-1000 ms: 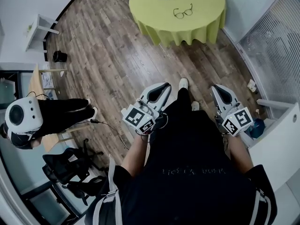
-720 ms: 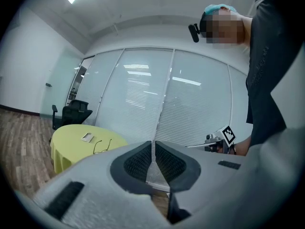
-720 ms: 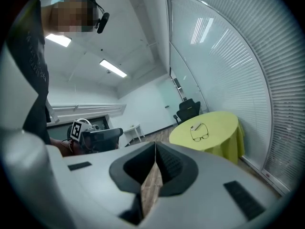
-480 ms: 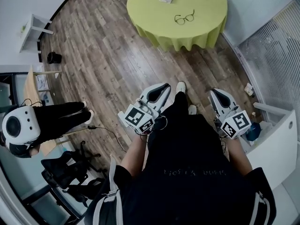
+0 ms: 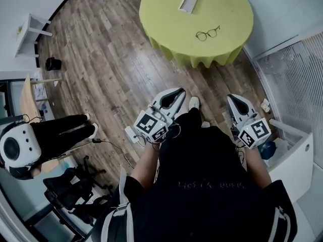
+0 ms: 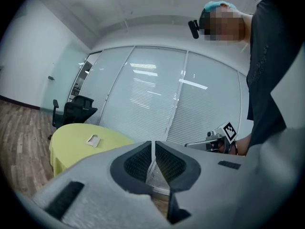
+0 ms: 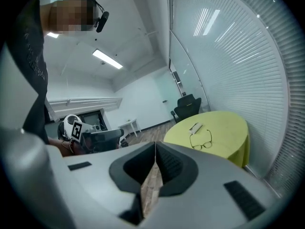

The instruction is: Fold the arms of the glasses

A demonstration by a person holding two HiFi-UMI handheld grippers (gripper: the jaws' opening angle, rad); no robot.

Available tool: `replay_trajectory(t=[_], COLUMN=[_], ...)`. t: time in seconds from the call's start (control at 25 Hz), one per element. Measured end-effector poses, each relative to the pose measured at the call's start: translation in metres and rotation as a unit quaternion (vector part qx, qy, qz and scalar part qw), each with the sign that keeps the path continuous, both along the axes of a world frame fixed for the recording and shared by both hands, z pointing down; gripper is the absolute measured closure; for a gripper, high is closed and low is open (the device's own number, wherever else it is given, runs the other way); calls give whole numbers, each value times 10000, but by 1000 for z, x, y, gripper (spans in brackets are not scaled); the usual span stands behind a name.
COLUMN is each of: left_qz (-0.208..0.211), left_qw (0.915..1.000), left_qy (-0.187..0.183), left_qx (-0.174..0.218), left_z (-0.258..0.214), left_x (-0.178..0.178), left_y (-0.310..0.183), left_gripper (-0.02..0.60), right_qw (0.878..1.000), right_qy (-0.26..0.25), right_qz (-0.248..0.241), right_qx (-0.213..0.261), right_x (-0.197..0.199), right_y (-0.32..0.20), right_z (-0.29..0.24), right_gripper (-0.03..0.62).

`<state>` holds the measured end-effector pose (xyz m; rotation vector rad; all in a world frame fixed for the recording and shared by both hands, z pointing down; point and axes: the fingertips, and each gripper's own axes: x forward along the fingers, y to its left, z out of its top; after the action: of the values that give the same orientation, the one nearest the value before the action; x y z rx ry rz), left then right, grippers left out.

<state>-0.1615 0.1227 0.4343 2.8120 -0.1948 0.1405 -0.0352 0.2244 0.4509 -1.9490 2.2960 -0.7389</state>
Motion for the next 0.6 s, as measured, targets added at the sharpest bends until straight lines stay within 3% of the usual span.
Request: replay_trajectory(t=[0.28, 0.6], left_qz=[148, 211], left_qw=[9998, 9997], left_qy=[119, 141], left_qx=[-21, -44], left_z=[-2, 5], left_x=[13, 37], left_y=[-46, -66], left_gripper=[543, 543], right_qw=[9997, 9992], right_qy=[59, 57], right_qz=[246, 398], right_qx=[12, -4], right_x=[14, 41], right_y=[-39, -53], right_z=[-9, -2], right_gripper=[563, 563])
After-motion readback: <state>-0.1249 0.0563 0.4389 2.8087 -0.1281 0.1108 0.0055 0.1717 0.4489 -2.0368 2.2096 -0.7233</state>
